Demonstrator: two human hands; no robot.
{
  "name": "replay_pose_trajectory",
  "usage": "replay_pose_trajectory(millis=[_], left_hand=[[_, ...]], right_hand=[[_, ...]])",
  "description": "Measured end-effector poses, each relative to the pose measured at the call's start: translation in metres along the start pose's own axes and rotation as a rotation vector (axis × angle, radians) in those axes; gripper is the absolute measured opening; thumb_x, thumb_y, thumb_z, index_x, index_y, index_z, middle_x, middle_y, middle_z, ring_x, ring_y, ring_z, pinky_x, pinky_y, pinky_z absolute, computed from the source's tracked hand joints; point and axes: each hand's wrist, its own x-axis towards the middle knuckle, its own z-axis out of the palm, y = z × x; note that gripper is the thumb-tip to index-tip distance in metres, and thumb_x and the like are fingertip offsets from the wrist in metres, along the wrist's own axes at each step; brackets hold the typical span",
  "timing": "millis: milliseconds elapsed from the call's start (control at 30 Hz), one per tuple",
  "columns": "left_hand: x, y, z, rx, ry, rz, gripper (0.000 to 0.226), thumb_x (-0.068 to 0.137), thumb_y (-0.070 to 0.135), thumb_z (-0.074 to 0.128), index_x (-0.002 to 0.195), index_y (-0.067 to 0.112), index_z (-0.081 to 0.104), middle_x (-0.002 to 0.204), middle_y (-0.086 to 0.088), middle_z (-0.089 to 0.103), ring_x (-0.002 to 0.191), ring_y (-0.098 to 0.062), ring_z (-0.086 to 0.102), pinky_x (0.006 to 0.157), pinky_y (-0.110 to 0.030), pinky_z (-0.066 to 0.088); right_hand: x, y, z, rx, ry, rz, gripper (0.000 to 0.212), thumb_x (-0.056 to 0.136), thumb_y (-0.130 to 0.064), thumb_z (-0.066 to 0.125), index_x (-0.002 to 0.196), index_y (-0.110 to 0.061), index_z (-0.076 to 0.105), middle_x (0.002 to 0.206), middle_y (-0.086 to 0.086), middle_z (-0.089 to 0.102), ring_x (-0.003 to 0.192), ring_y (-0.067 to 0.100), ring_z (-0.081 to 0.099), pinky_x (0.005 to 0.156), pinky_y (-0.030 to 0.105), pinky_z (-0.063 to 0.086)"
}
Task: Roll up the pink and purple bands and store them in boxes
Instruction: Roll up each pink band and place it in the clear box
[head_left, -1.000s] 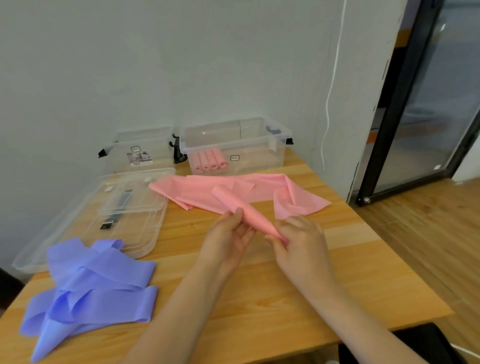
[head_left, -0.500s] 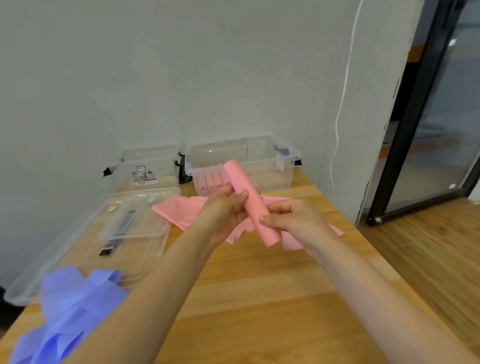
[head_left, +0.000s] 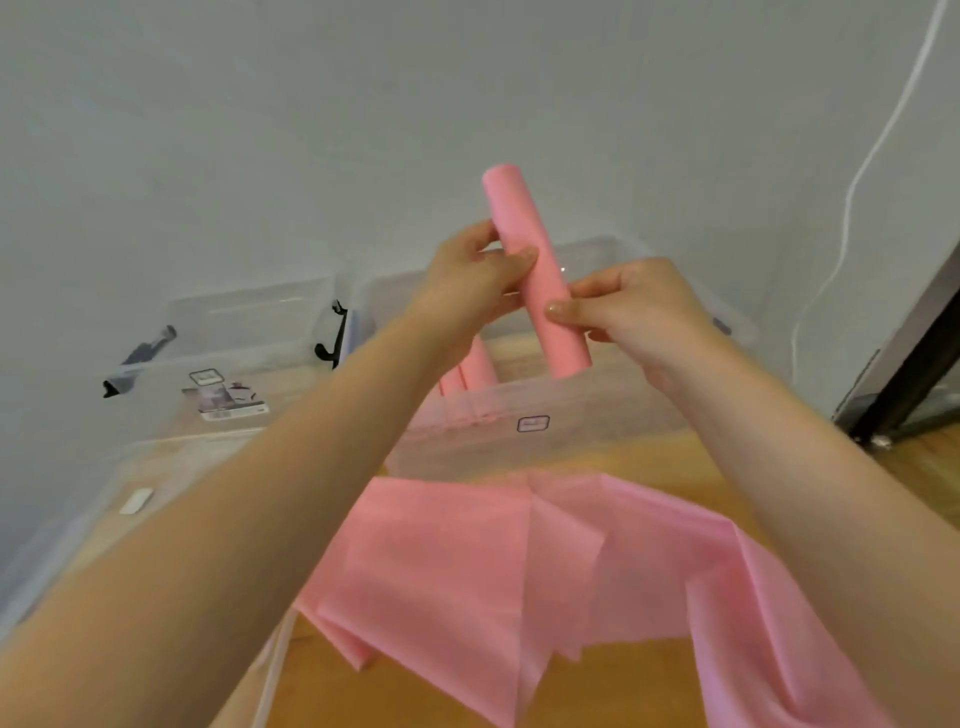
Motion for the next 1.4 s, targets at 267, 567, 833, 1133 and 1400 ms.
replay_pose_trajectory(millis=[267, 567, 833, 1133, 1400], left_hand=[[-0.004, -0.035, -0.058, 1.238, -0.064, 0.078, 0.089, 0.077, 0.07, 0.018, 0.148, 0.016, 0.015, 0.156, -0.005, 0.012, 0.143, -0.02, 0.008, 0.114, -0.04, 0.006], [-0.018, -0.043, -0.065, 1.358, 0.031, -0.15, 0.097, 0.077, 0.074, -0.002, 0.148, 0.008, 0.005, 0.155, -0.013, 0.0, 0.143, -0.028, -0.006, 0.112, -0.051, -0.004], [-0.02, -0.046, -0.066, 1.307, 0.044, -0.176, 0.08, 0.089, 0.063, 0.013, 0.146, 0.007, 0.012, 0.152, -0.017, 0.018, 0.142, -0.028, 0.01, 0.113, -0.05, 0.007], [-0.018, -0.05, -0.067, 1.374, 0.011, -0.179, 0.074, 0.091, 0.057, 0.024, 0.142, 0.003, 0.032, 0.147, -0.018, 0.032, 0.137, -0.032, 0.026, 0.106, -0.048, 0.012], [-0.018, -0.049, -0.069, 1.352, 0.002, -0.183, 0.077, 0.091, 0.06, 0.014, 0.143, 0.004, 0.03, 0.149, -0.017, 0.029, 0.139, -0.03, 0.021, 0.111, -0.044, 0.002]], right_hand=[[0.06, 0.016, 0.008, -0.073, -0.07, 0.352, 0.02, 0.071, -0.01, 0.077, 0.09, -0.008, 0.071, 0.072, -0.004, 0.065, 0.058, 0.004, 0.058, 0.054, 0.014, 0.044], [0.099, 0.054, 0.041, -0.284, -0.085, 0.704, 0.033, 0.071, -0.019, 0.079, 0.097, -0.003, 0.068, 0.096, 0.007, 0.067, 0.09, 0.024, 0.064, 0.085, 0.04, 0.052], [0.113, 0.09, 0.056, -0.223, -0.2, 0.816, 0.043, 0.065, -0.01, 0.083, 0.103, 0.003, 0.066, 0.108, 0.012, 0.066, 0.096, 0.027, 0.064, 0.086, 0.04, 0.052], [0.111, 0.085, 0.076, -0.454, -0.343, 0.578, 0.035, 0.072, -0.011, 0.076, 0.104, 0.0, 0.067, 0.104, 0.017, 0.068, 0.097, 0.03, 0.064, 0.088, 0.043, 0.05], [0.115, 0.087, 0.081, -0.734, -0.552, 0.354, 0.045, 0.089, -0.02, 0.057, 0.132, -0.007, 0.048, 0.135, 0.013, 0.044, 0.124, 0.03, 0.041, 0.101, 0.036, 0.037]])
